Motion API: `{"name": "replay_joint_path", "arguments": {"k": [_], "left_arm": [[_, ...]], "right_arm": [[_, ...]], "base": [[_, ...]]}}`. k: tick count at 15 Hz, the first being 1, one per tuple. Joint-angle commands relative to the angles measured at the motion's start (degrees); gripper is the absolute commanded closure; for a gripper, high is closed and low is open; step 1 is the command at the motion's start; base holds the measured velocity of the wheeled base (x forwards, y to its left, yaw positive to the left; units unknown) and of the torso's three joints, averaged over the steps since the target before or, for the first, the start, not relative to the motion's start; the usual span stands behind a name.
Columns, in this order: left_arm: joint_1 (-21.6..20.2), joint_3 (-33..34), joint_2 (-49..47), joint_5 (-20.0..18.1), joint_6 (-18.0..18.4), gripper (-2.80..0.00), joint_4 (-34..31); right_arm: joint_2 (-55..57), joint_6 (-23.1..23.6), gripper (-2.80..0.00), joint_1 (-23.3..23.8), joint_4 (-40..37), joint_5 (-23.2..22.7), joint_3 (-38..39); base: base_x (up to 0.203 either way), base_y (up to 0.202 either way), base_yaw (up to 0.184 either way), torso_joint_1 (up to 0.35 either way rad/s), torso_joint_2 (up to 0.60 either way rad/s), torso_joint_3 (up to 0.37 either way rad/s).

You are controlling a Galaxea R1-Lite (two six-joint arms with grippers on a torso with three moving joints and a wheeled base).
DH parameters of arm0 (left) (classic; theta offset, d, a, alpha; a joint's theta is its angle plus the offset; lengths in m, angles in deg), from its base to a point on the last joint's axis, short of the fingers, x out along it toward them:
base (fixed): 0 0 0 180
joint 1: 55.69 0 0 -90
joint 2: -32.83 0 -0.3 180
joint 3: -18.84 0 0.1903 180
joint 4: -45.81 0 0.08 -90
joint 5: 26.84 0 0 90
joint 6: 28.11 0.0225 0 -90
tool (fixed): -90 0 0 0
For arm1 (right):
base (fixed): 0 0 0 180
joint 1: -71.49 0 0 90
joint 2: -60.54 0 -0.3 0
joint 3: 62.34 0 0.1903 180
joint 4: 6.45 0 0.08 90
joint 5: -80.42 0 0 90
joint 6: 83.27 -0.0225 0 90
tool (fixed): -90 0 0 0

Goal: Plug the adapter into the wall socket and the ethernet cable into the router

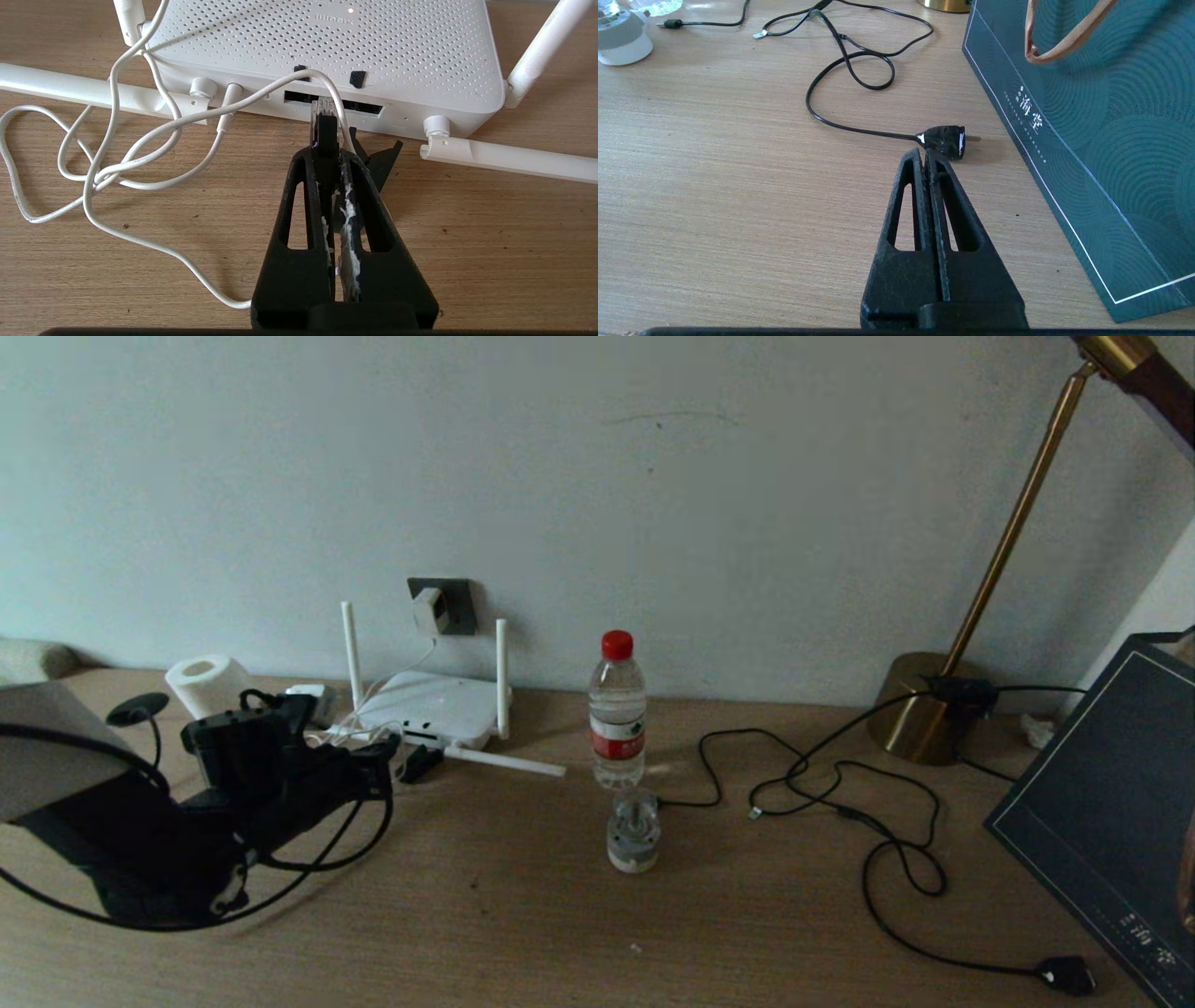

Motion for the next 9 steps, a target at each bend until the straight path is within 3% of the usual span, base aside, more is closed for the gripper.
{"name": "replay_joint_path", "arguments": {"k": [1,9], "left_arm": [[-0.09,0.11,-0.03,-0.08,-0.09,0.0,0.34],[-0.09,0.67,-0.77,-0.27,-0.09,0.0,0.34]], "right_arm": [[0.09,0.02,0.0,-0.02,-0.07,-0.02,0.01],[0.09,0.02,0.0,-0.02,-0.07,-0.02,-0.01]], "base": [[0.0,0.0,0.0,0.0,0.0,0.0],[0.0,0.0,0.0,0.0,0.0,0.0]]}}
